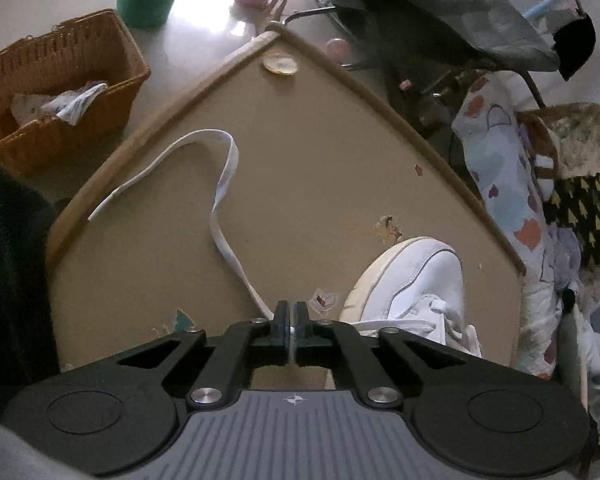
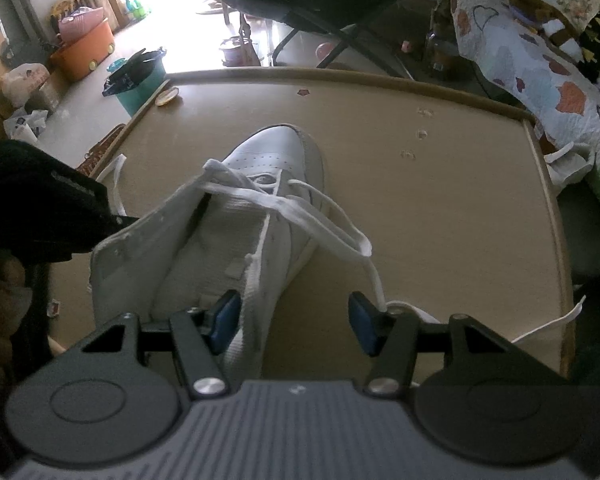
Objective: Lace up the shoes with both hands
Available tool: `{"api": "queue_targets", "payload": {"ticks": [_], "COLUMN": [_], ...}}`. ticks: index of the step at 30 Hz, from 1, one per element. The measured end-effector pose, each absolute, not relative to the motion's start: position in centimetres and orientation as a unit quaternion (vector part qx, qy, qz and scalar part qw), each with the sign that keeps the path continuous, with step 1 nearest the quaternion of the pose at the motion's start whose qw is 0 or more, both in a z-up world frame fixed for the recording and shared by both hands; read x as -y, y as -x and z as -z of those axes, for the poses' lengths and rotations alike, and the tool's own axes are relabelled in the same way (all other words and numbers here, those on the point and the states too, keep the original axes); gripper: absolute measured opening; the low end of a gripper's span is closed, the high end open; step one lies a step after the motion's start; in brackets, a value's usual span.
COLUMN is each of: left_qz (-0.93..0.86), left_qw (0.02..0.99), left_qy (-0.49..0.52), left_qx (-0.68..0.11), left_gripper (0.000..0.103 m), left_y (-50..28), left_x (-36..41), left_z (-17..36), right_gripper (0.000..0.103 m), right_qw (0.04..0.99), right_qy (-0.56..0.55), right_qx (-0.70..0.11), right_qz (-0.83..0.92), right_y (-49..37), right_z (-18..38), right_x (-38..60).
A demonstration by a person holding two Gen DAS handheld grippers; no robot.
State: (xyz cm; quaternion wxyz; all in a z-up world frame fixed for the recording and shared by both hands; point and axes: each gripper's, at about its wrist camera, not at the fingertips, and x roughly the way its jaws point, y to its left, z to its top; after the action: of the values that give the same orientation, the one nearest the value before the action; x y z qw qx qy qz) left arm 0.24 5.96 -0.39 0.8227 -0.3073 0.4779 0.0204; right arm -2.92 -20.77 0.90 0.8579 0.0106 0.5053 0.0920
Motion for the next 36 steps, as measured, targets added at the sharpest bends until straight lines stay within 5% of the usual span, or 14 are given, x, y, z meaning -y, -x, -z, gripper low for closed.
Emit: {"api": "queue_targets", "payload": {"ticks": [3,5,7,18,30,36], "left_qz": [0.021,0.05,0.089,0.182,0.216,0.241], "left_qw": [0.841,0.864,0.886,0.888,0.927,0.914], "left_qy": [0.263,0.202,0.124,-0.071,0.005,-0.015], "left_qx": [-0.472,-0.459,-0.439,-0.417,-0.305,-0.325], "left_gripper": [0.026,0.045,0.052,0.054,0.056,0.057], "left_y": [-0.3,0.0,0.4,1.0,1.9,2.2], "left_x": [-5.1,-4.0,-2.7,0.8,-0.9,-0.6], "left_z": [-0.2,-1.0,-1.9,-4.7,-6.7,-7.2], "right_gripper": [0.059,0.059,0.059,0.059,0.06,0.06], "right_qw": [0.858,0.858,0.858,0.857,0.857,0.857], "right_qy": [-0.012,-0.012,-0.013,-0.019,-0.016,-0.015], "right_qx": [-0.506,-0.505,-0.505,-0.507,-0.506,-0.507], "right_qz": [-0.092,-0.092,-0.092,-0.092,-0.091,-0.09], "right_y": [2.9,3.2,3.5,3.3,3.3,3.4], "right_z": [-0.9,-0.8,-0.7,-0.9,-1.1,-1.2], "right_x": [20.8,20.8,20.7,21.0,20.8,20.8]}}
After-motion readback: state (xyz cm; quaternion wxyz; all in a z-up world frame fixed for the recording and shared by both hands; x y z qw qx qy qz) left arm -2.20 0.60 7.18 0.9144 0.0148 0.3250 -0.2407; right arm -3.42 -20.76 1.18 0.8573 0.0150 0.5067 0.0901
